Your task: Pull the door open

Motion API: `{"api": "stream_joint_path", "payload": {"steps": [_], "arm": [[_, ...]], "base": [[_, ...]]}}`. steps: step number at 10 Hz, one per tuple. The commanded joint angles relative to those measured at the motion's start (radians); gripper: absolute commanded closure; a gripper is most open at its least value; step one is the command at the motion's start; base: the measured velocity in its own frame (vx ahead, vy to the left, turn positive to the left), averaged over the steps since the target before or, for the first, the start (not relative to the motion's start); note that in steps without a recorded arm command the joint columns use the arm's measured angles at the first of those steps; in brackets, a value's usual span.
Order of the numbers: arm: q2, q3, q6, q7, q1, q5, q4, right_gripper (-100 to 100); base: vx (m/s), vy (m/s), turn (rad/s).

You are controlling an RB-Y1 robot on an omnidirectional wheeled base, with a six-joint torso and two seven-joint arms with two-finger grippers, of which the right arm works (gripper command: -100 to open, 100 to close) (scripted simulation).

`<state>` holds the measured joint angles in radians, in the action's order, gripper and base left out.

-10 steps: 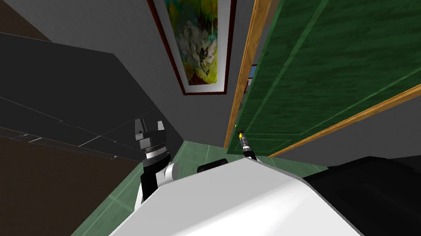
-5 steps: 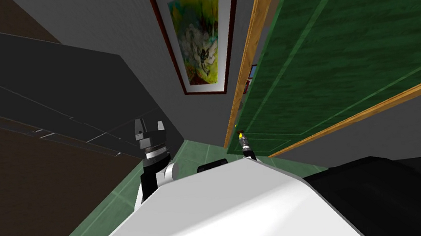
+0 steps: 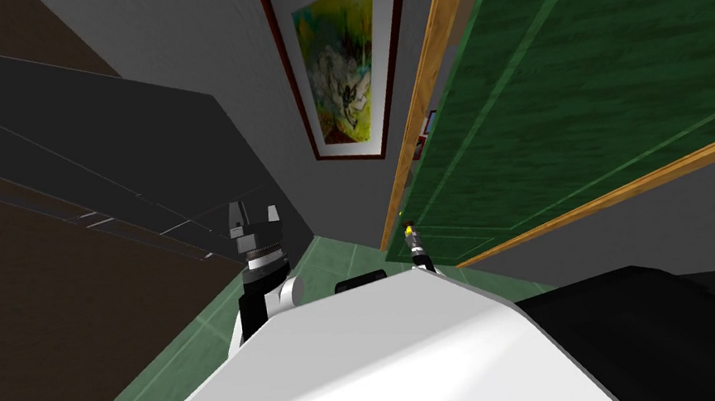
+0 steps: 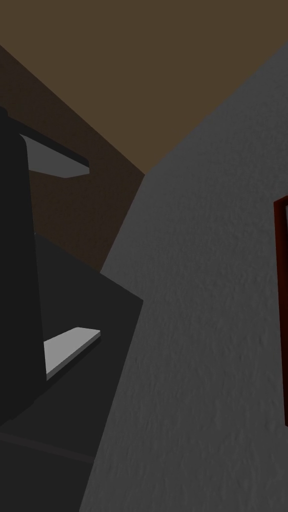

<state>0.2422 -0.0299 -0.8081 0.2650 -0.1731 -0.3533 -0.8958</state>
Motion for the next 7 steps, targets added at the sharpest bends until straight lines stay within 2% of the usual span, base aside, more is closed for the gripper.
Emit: {"api": "stream_joint_path", "payload": {"steps": [1, 2, 5, 6, 7], "arm": [[-0.002, 0.003, 0.0, 0.028, 0.002, -0.003, 0.0, 100], [-0.001, 0.007, 0.0, 0.069, 0.005, -0.01, 0.002, 100], [0.002, 0.014, 0.0, 0.144, 0.011, -0.024, 0.006, 100], [0.002, 0.014, 0.0, 0.152, 0.011, -0.024, 0.006, 100], [0.003, 0.018, 0.001, 0.19, 0.013, -0.031, 0.008, 100]], "base": [[-0.033, -0.006, 0.02], [-0.038, -0.006, 0.033], [-0.039, -0.006, 0.035], [-0.028, -0.005, 0.02], [-0.033, 0.0, 0.035]]}}
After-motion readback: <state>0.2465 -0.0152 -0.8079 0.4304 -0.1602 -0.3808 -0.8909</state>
